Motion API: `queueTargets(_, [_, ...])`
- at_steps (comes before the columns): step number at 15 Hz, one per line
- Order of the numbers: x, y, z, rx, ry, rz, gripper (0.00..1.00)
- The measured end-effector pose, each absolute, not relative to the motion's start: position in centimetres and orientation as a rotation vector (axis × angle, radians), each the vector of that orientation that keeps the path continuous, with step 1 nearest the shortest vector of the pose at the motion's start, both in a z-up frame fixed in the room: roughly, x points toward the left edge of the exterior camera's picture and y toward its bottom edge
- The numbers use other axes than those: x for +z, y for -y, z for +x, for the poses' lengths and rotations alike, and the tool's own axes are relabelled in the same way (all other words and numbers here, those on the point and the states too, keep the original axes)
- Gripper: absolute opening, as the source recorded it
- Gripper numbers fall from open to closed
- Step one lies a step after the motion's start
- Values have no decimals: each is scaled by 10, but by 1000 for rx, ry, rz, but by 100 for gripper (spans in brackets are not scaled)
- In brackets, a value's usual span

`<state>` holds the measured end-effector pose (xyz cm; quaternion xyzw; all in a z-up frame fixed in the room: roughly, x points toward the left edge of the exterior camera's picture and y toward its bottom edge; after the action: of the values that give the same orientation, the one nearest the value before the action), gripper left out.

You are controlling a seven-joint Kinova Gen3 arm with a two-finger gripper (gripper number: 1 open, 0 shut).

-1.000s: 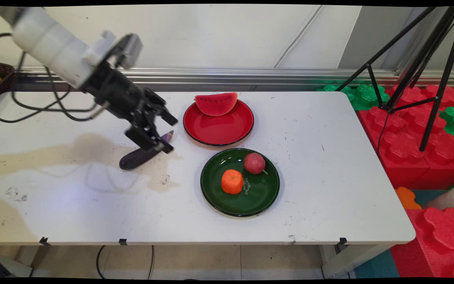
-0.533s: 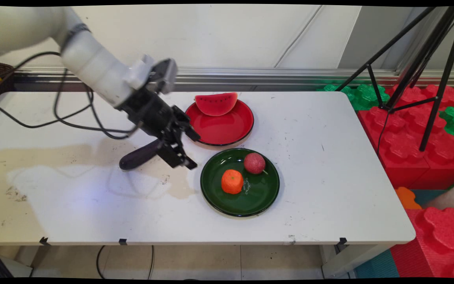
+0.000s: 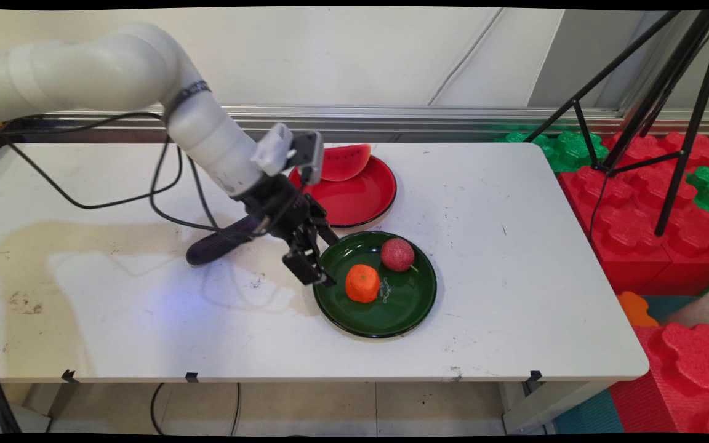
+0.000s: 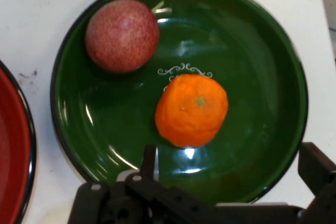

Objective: Pick up the mandarin from the green plate

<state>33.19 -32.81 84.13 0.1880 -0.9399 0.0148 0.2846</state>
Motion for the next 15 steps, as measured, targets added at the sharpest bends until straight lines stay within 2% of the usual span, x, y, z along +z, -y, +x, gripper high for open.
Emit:
queueTargets(6, [809,345,312,13,2549,513,100])
queueTargets(15, [782,359,292,8,2574,505,100])
